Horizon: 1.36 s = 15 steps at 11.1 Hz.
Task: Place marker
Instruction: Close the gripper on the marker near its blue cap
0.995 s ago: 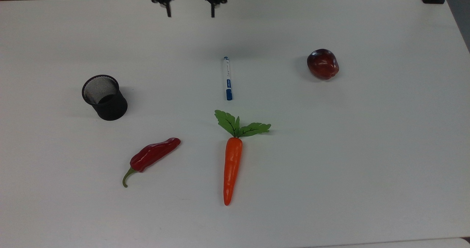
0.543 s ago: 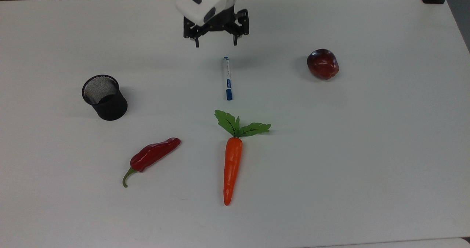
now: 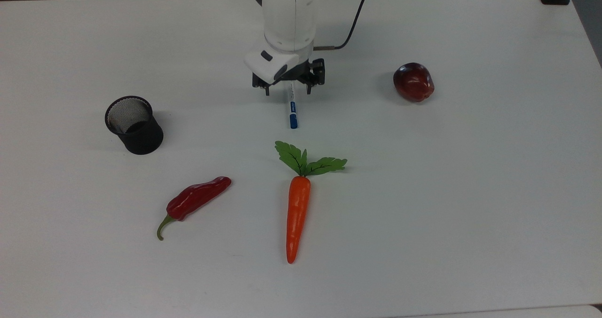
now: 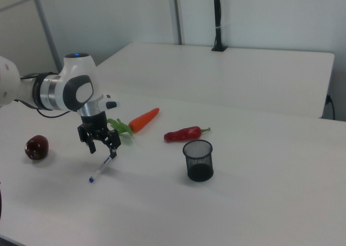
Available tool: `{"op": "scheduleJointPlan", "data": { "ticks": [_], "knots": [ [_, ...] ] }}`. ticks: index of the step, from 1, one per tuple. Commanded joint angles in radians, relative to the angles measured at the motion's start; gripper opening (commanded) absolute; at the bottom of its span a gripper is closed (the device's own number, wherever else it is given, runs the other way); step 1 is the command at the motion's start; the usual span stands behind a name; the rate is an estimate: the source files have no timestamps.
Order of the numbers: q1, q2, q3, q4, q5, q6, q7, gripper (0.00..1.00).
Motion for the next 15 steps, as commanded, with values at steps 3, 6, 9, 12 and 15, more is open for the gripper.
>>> {"op": "scheduleJointPlan", "data": {
  "ticks": [3,6,9,12,15],
  "knots": [
    [0.028,0.08,-0.001,0.003,-0.053,0.106,0.048,0.52],
    [0.03,0.085,-0.001,0.006,-0.053,0.109,0.048,0.24],
    [0.031,0.077,-0.001,0.007,-0.054,0.1,0.048,0.07],
    [0.028,0.045,-0.002,0.05,-0.053,0.034,0.088,0.07],
    [0.021,0.032,-0.002,0.17,-0.053,-0.137,0.091,0.07]
  ]
}}
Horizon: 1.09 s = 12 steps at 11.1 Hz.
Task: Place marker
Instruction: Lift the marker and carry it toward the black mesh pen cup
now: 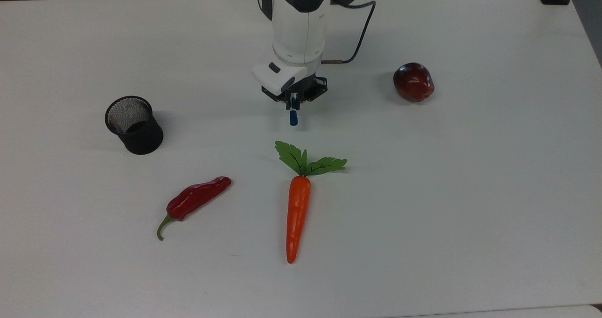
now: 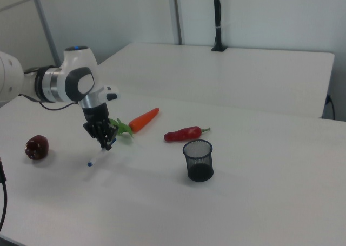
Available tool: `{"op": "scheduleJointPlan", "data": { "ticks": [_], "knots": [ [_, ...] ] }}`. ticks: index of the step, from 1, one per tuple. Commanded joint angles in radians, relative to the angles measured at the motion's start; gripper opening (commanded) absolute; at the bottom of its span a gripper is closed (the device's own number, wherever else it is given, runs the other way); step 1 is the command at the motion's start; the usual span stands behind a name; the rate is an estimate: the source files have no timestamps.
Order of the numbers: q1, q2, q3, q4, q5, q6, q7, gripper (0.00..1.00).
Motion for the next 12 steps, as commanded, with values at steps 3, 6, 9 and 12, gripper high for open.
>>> {"op": "scheduleJointPlan", "data": {
  "ticks": [3,6,9,12],
  "knots": [
    [-0.003,-0.086,-0.012,0.172,-0.005,-0.293,0.032,0.07],
    [-0.063,-0.102,-0.021,0.317,-0.005,-0.446,0.02,0.07],
    [-0.183,-0.11,-0.025,0.338,-0.017,-0.444,-0.049,0.08],
    [-0.235,-0.105,-0.126,0.332,-0.016,-0.305,-0.127,0.08]
  ]
}}
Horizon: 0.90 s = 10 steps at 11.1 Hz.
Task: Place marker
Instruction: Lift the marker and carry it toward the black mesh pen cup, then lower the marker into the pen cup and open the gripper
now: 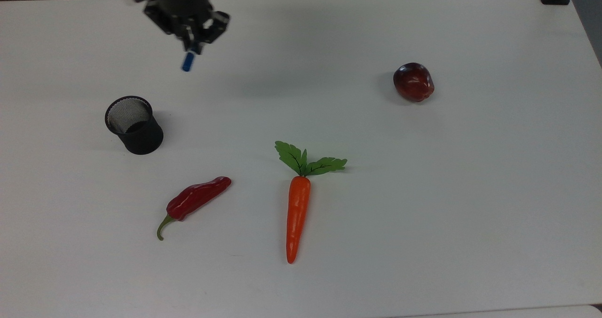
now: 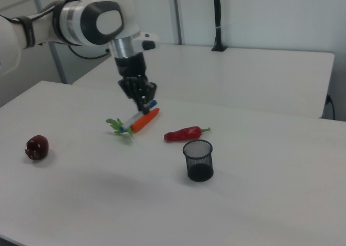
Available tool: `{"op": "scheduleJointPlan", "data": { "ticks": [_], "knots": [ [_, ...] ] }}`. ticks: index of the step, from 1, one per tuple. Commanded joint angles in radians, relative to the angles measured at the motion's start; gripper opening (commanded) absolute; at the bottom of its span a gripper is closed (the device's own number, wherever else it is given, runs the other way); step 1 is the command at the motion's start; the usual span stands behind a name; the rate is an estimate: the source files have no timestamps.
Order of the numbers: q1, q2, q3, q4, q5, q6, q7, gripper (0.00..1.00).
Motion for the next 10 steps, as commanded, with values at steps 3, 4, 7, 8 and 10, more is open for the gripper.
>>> {"op": "scheduleJointPlan", "data": {
  "ticks": [3,4,7,8,10],
  "knots": [
    [-0.101,0.01,-0.07,-0.046,-0.012,0.319,-0.064,0.08],
    [-0.121,0.013,-0.07,-0.061,-0.019,0.385,-0.064,0.09],
    [-0.151,0.021,-0.072,-0.173,-0.037,0.679,-0.05,0.09],
    [-0.155,0.026,-0.073,-0.21,-0.037,0.764,-0.05,0.09],
    [-0.151,0.065,-0.073,-0.233,-0.037,0.87,-0.046,0.09]
  ]
}}
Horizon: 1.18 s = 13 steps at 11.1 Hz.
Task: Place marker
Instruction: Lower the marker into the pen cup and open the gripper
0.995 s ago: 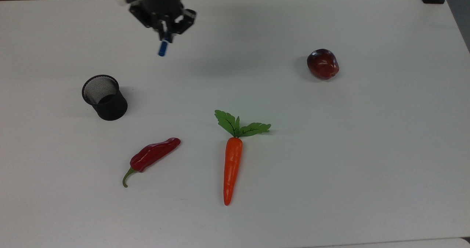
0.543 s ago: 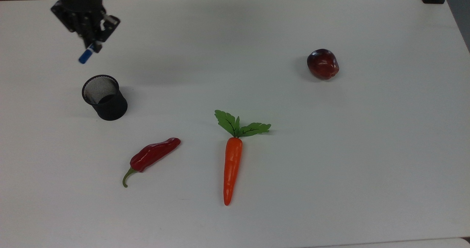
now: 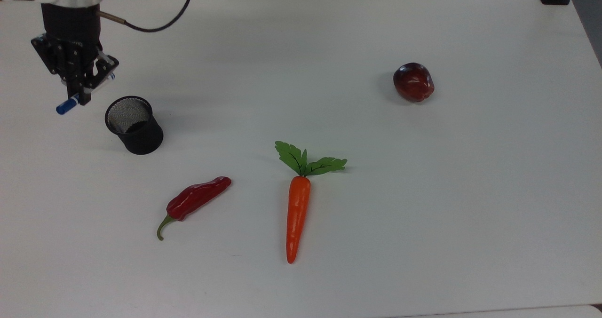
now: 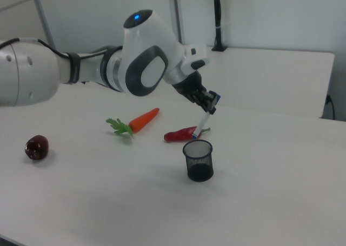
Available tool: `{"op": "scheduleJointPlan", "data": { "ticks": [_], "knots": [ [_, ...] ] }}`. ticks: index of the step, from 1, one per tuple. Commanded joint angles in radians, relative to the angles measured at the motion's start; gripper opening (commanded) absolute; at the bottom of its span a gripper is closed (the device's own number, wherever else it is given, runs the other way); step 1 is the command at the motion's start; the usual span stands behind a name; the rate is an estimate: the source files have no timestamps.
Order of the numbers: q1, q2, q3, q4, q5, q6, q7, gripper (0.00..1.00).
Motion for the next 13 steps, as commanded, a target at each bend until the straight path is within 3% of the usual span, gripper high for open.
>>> {"op": "scheduleJointPlan", "data": {
  "ticks": [1,4,9,11,13],
  "knots": [
    [0.011,0.028,-0.003,-0.062,-0.016,0.159,0.027,0.09],
    [0.017,0.054,-0.005,-0.111,-0.029,0.259,0.064,0.09],
    [0.023,0.04,-0.003,-0.185,-0.04,0.256,0.067,0.11],
    [0.023,0.038,-0.003,-0.185,-0.04,0.256,0.067,0.18],
    [0.023,0.035,-0.003,-0.182,-0.04,0.253,0.067,0.45]
  ]
}}
